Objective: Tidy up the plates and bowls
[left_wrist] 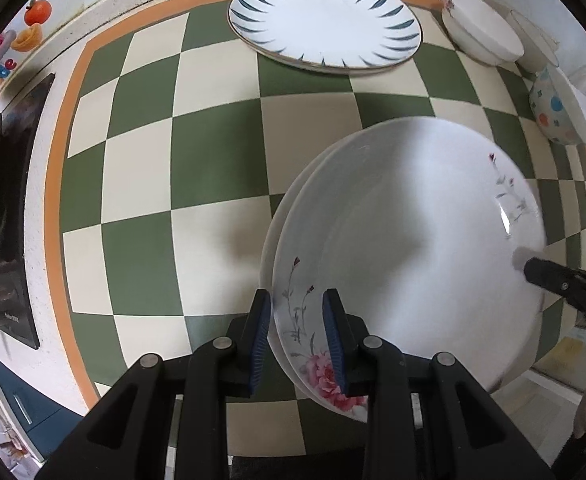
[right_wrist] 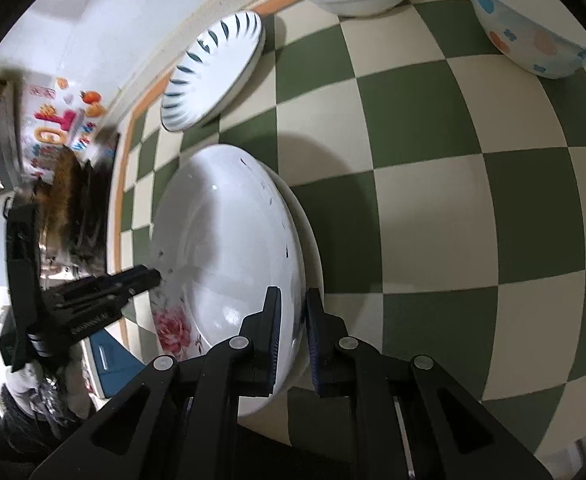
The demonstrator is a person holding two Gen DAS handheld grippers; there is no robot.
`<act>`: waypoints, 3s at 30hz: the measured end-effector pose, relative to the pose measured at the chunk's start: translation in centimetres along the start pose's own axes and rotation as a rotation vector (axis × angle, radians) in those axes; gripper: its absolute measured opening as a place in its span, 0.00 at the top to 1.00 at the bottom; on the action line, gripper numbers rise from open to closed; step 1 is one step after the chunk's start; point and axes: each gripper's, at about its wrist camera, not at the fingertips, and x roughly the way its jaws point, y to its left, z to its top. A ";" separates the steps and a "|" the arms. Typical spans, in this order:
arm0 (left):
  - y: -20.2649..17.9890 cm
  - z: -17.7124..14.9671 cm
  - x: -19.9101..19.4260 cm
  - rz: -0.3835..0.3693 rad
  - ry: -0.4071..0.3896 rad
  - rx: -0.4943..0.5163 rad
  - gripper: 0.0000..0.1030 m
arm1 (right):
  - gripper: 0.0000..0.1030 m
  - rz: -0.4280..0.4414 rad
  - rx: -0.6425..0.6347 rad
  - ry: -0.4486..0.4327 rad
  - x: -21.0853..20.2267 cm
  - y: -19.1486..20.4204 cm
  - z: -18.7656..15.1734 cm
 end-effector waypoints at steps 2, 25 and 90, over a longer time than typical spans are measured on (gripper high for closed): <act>0.4 0.3 -1.3 -0.014 -0.016 -0.013 0.76 | 0.80 -0.003 -0.008 -0.012 -0.9 0.3 0.2; 8.2 21.9 2.9 -0.135 -0.033 -0.162 0.72 | 0.63 -0.085 0.036 -0.121 4.2 5.1 22.0; 0.0 2.2 0.9 -0.106 -0.035 -0.061 0.85 | 0.94 -0.049 -0.031 -0.074 -0.6 2.0 -0.6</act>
